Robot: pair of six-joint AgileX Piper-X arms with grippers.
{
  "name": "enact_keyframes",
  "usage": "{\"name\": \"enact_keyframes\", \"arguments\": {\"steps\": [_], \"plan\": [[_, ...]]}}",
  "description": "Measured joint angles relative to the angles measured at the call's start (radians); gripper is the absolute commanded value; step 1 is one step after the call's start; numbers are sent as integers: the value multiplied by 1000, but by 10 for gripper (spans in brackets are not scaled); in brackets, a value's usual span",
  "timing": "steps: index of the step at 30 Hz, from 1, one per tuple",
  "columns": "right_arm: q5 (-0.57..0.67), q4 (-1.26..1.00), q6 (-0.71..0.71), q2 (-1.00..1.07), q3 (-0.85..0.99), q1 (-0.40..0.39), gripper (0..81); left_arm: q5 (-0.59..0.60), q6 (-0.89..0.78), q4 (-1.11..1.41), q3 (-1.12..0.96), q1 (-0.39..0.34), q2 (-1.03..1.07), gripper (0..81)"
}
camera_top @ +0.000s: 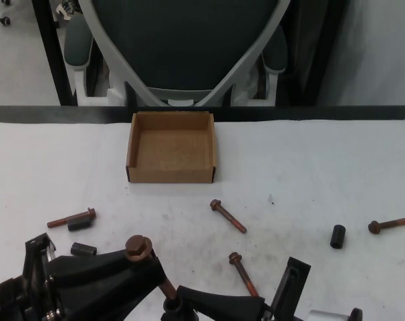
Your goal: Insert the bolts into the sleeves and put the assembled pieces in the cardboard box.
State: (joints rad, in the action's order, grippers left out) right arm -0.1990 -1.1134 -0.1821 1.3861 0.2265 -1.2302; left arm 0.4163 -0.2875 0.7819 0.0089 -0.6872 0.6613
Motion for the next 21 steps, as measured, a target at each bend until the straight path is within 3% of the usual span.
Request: {"name": "enact_keyframes", "arguments": {"steps": [21], "plan": [[-13, -9, -11, 6, 2, 0, 2, 57, -69, -48, 0, 0, 0, 8]]}}
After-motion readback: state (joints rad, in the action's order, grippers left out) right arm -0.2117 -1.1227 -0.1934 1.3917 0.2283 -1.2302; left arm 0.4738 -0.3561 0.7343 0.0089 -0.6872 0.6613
